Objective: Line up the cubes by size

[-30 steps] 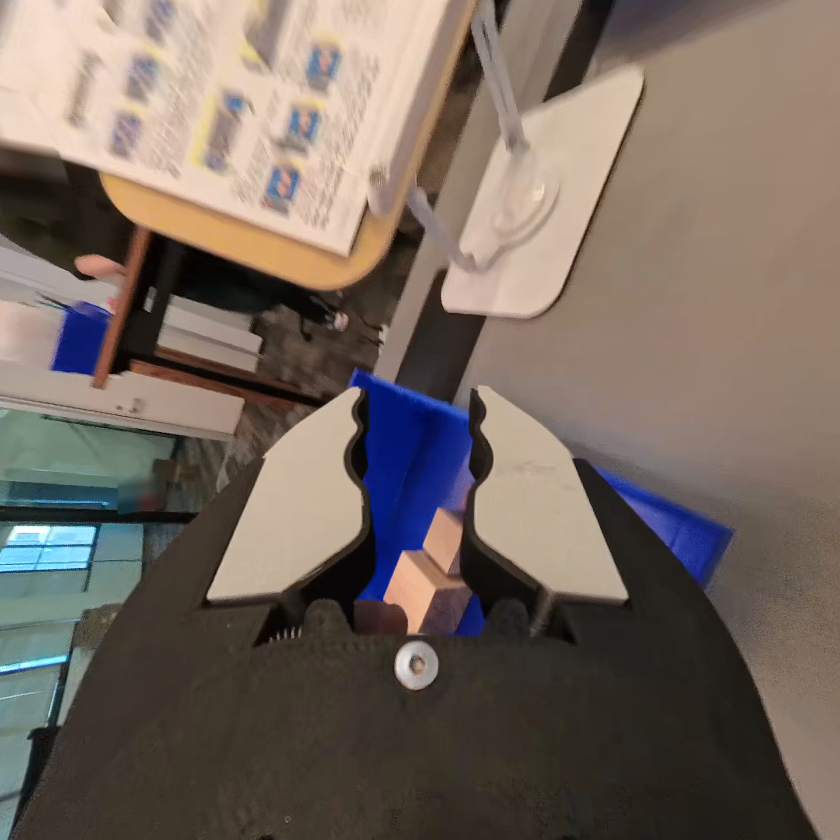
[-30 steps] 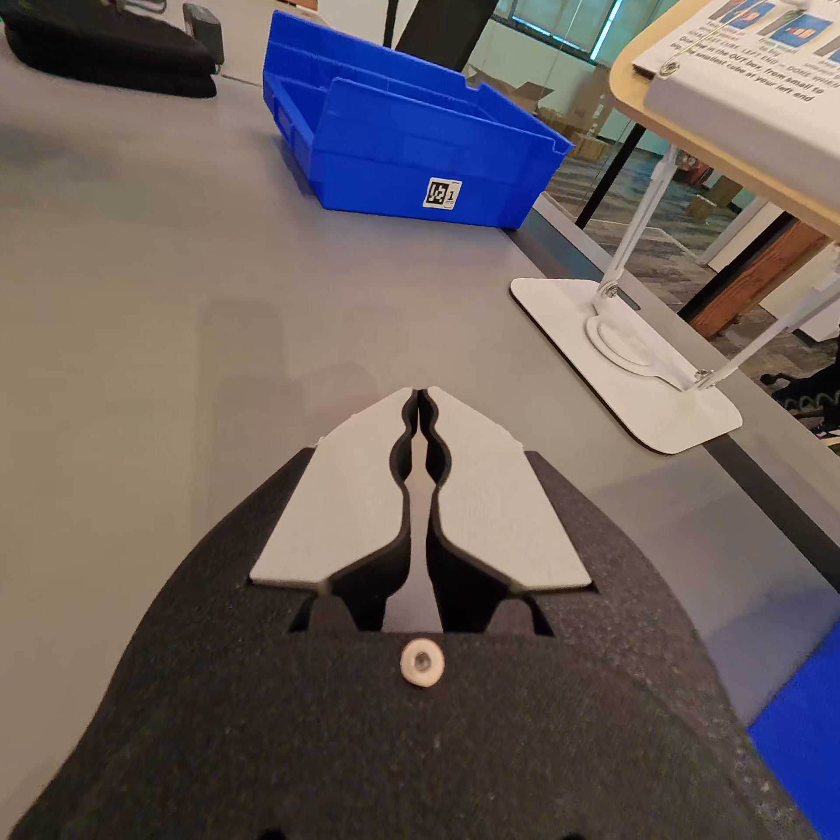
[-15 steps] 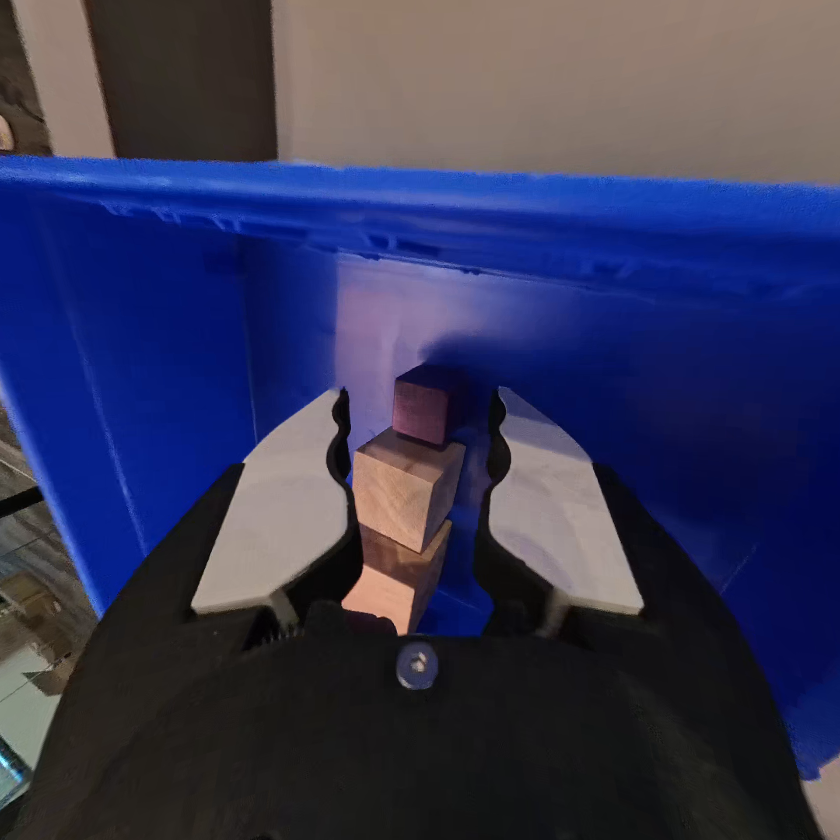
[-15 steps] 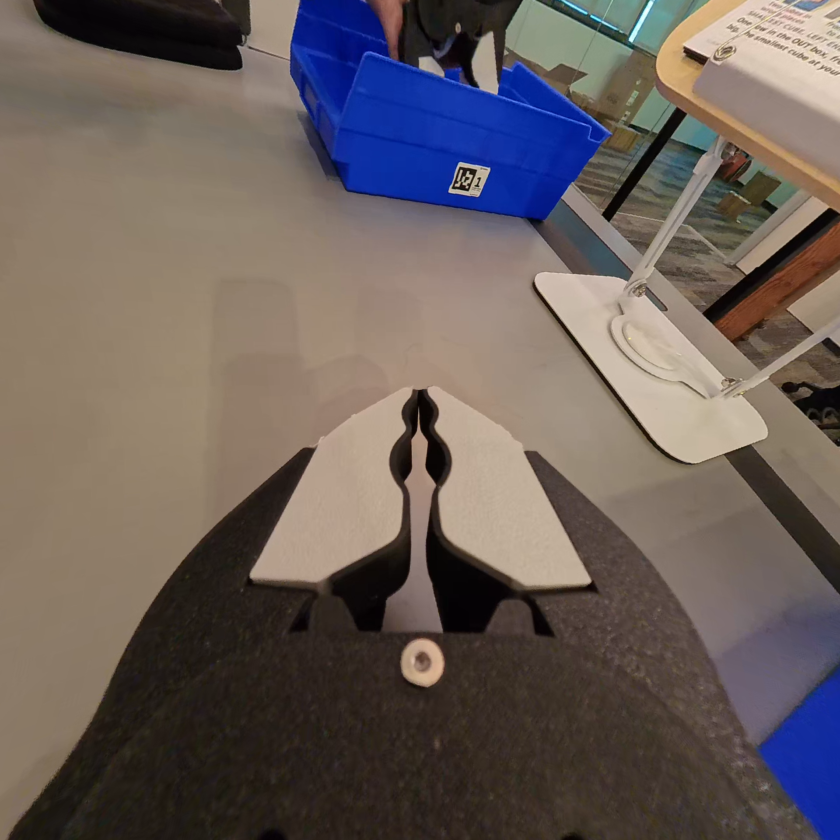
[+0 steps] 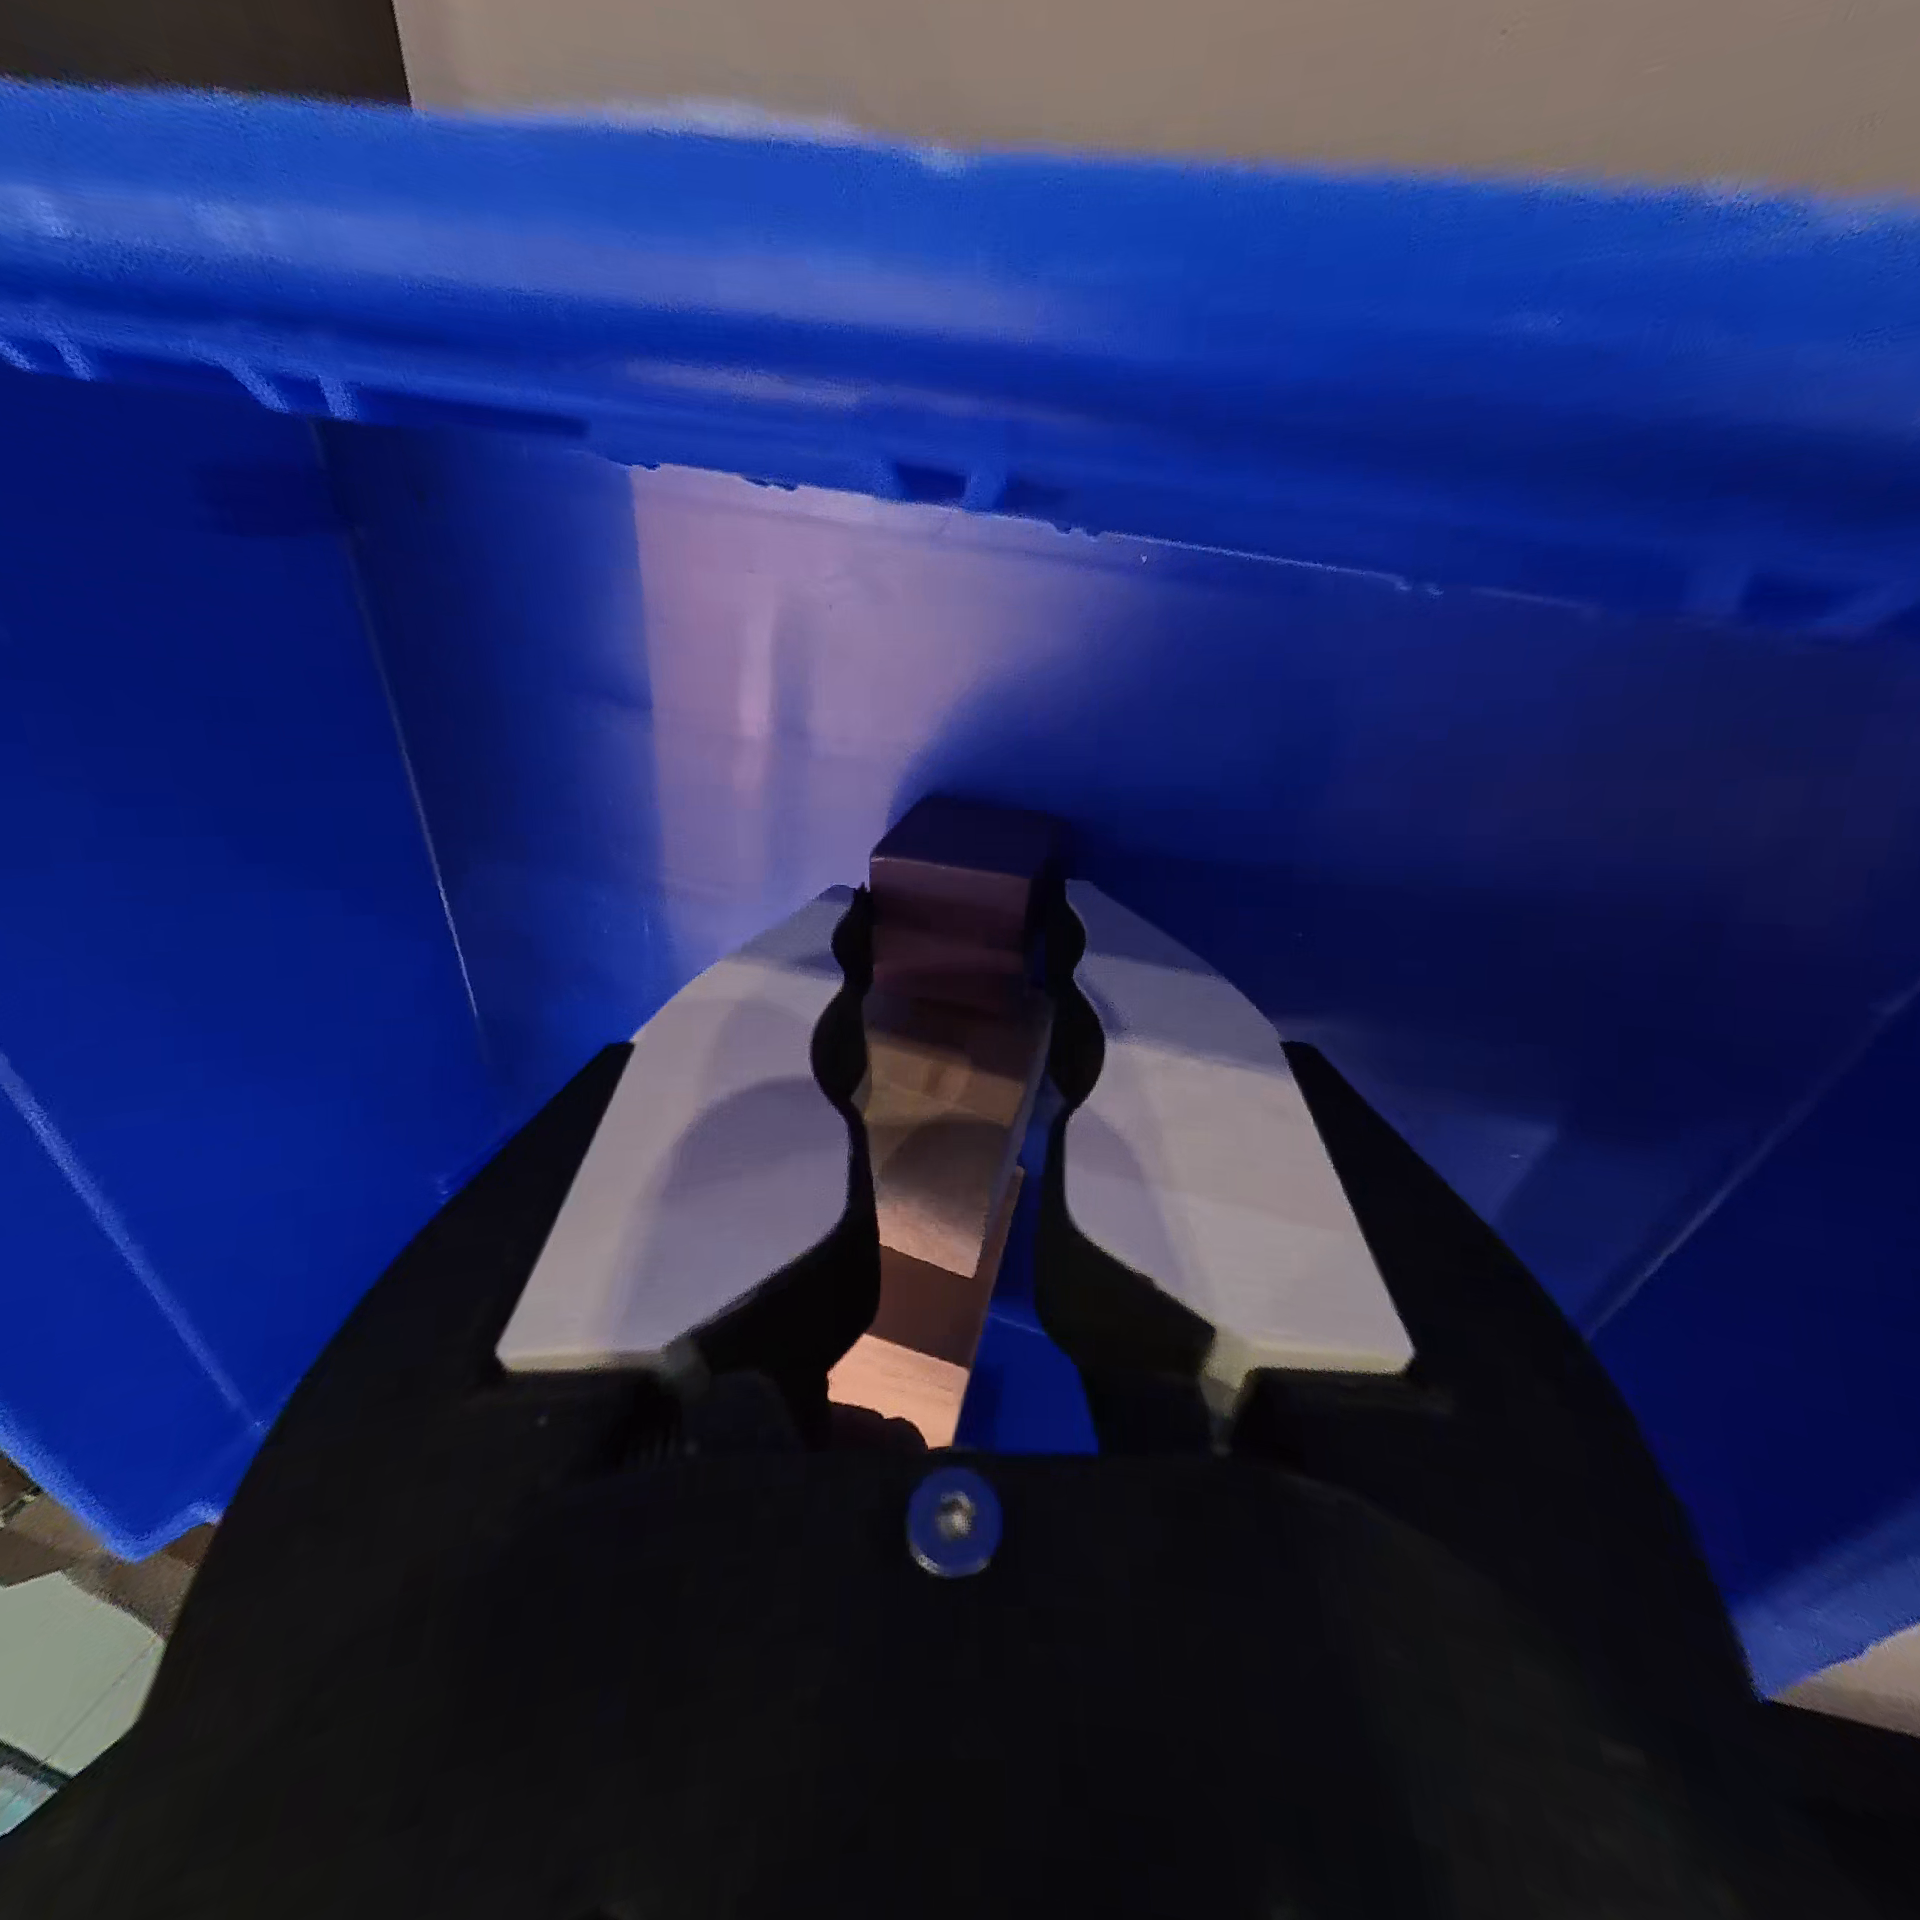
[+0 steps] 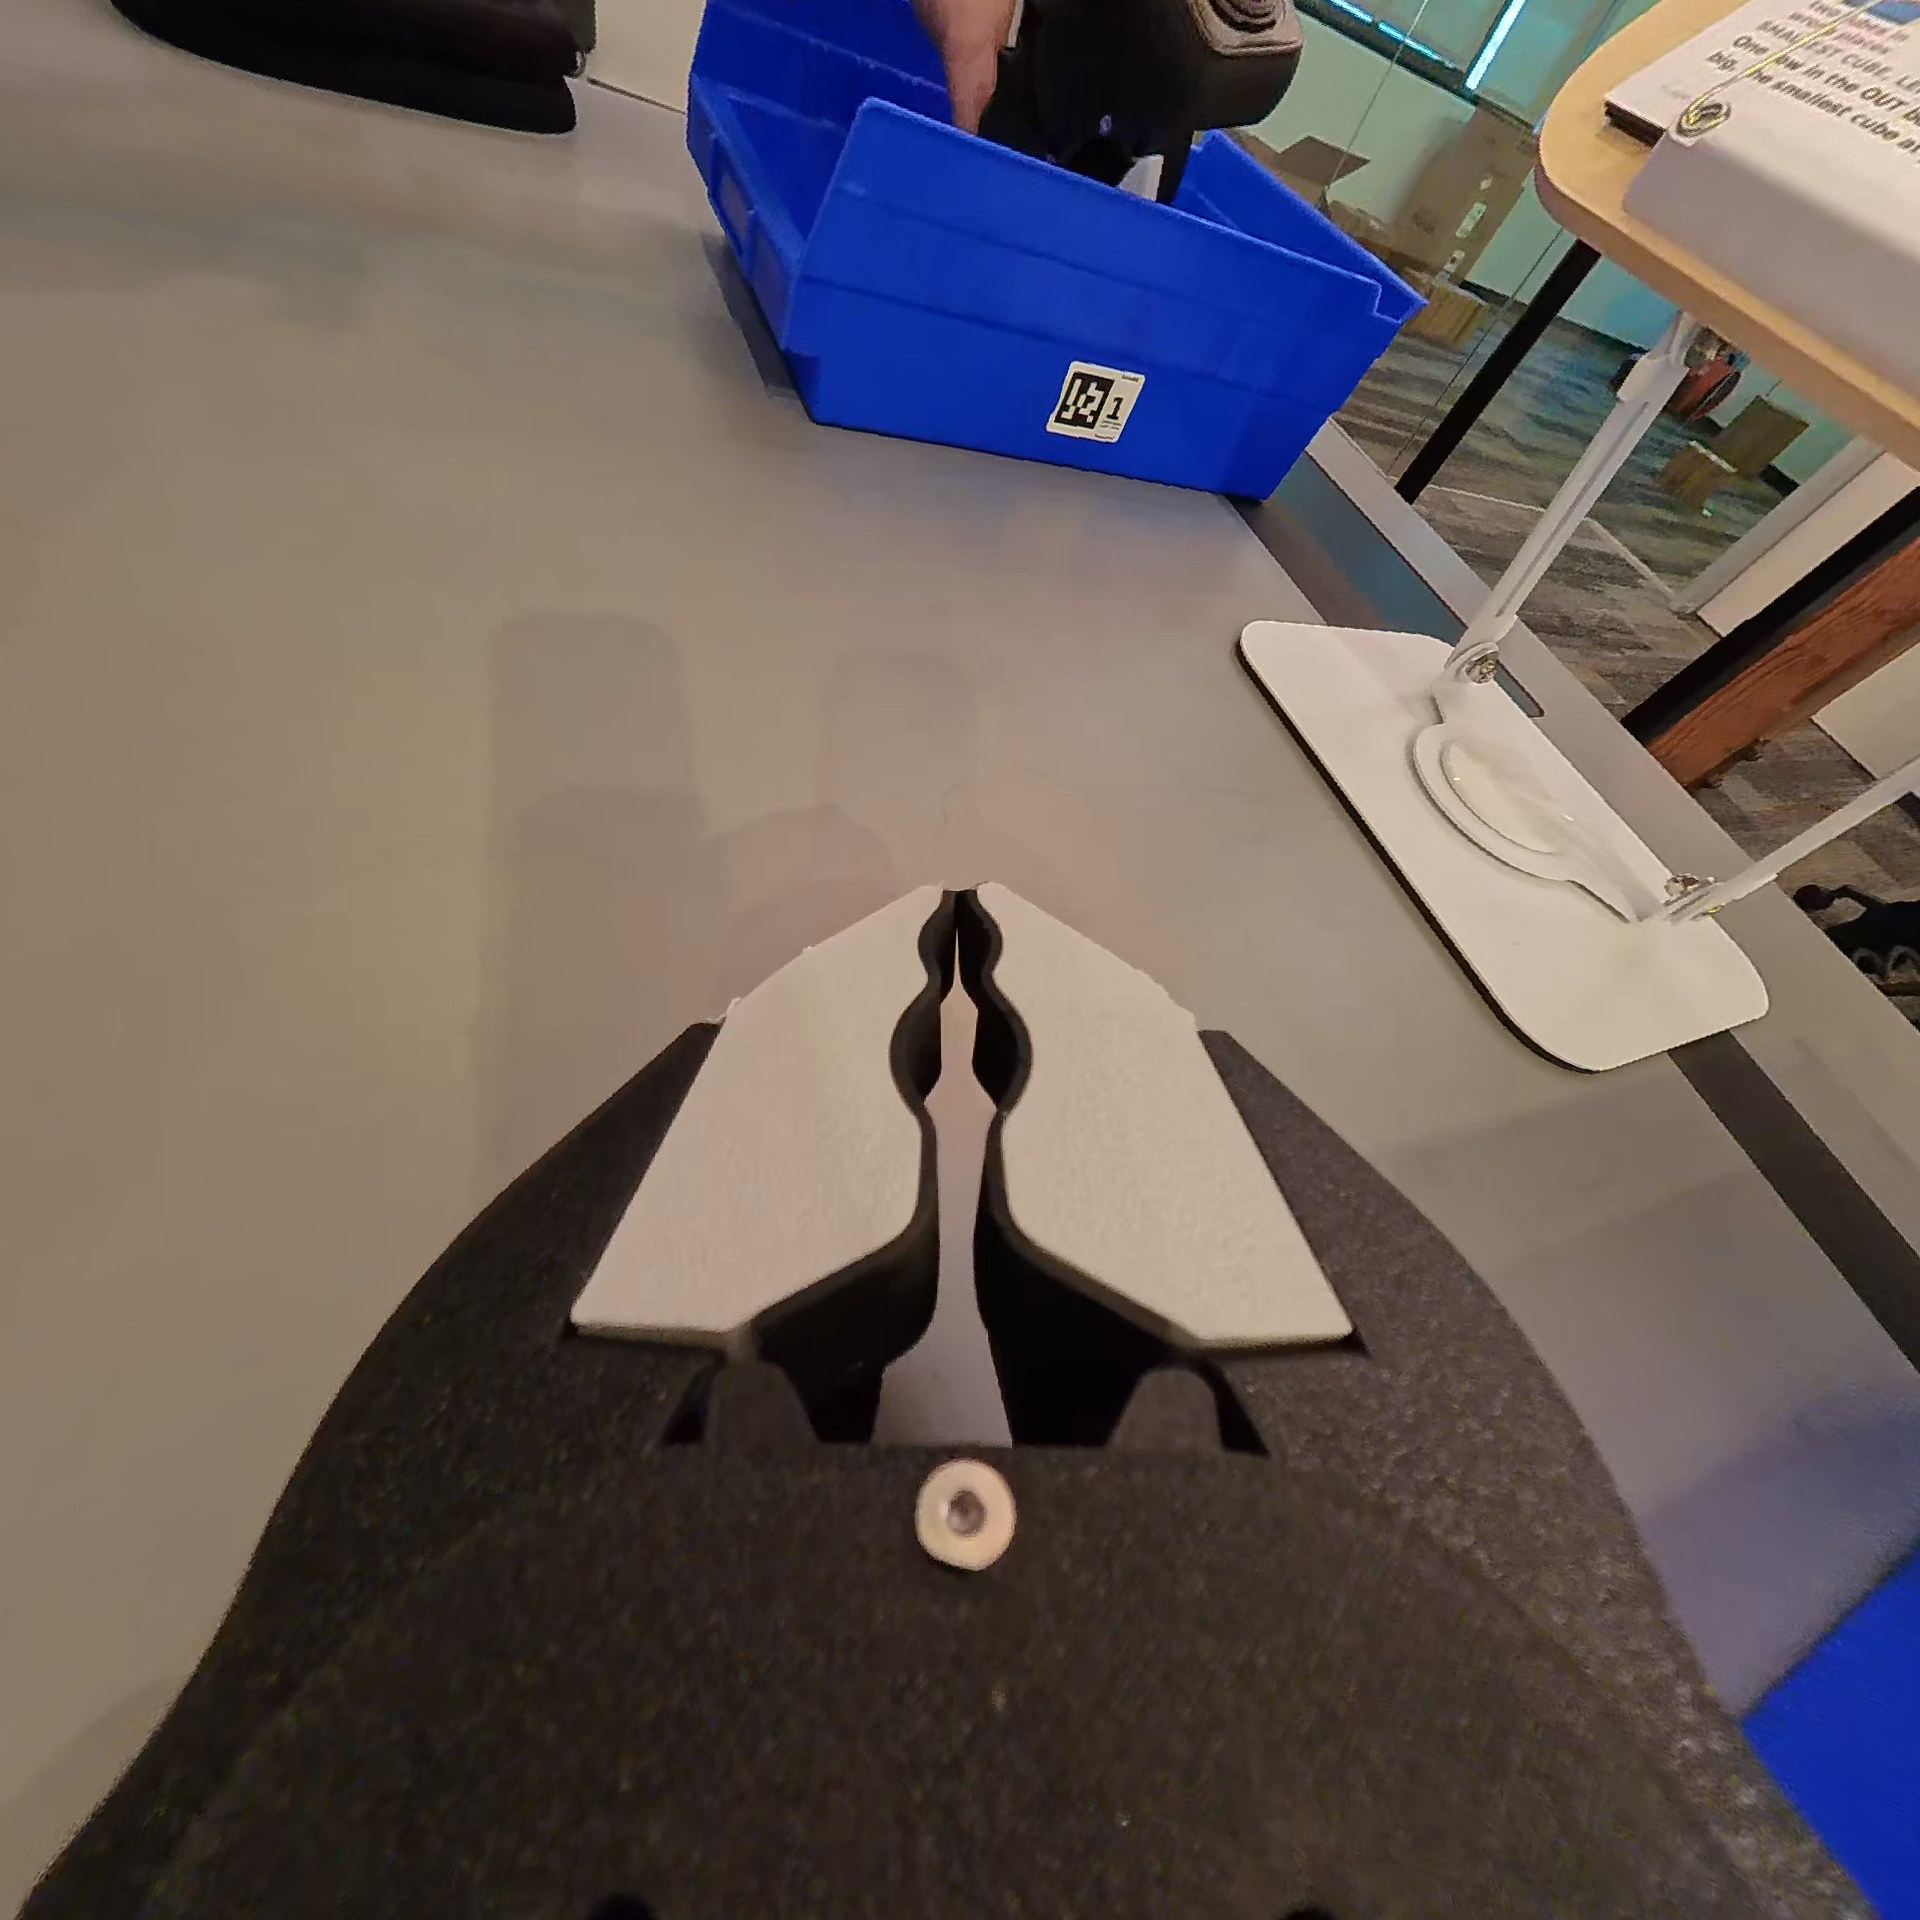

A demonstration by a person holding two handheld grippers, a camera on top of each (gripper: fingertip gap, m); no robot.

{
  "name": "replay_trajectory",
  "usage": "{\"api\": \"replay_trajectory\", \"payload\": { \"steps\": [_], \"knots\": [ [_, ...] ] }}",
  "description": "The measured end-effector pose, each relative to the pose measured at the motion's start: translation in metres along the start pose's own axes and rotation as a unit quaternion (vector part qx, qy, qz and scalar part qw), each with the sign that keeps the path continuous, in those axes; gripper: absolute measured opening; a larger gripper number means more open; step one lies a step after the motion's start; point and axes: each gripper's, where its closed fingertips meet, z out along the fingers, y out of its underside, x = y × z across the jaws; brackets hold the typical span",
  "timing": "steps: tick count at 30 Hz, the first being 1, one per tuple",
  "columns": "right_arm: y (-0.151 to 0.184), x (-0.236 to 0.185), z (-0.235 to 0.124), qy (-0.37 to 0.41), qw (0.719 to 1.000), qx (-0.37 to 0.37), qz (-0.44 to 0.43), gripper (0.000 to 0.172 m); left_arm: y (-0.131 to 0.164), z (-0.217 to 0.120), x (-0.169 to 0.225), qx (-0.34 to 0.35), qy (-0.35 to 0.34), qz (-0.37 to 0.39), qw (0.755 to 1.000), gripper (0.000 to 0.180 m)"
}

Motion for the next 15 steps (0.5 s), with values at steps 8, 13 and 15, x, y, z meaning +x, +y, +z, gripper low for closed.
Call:
{"api": "replay_trajectory", "payload": {
  "steps": [8,13,15],
  "knots": [
    [-0.001,0.004,-0.001,0.008,1.000,0.006,0.009,0.000,-0.018,-0.049,-0.015,0.118,-0.095,-0.059,0.987,0.029],
    [-0.006,0.008,-0.004,0.016,0.999,0.024,0.020,0.003,-0.042,-0.127,-0.007,0.211,-0.216,-0.059,0.951,0.029],
    [-0.011,0.009,-0.006,0.019,0.999,0.041,0.029,0.006,-0.063,-0.154,0.009,0.257,-0.247,-0.044,0.933,0.029]
  ]
}}
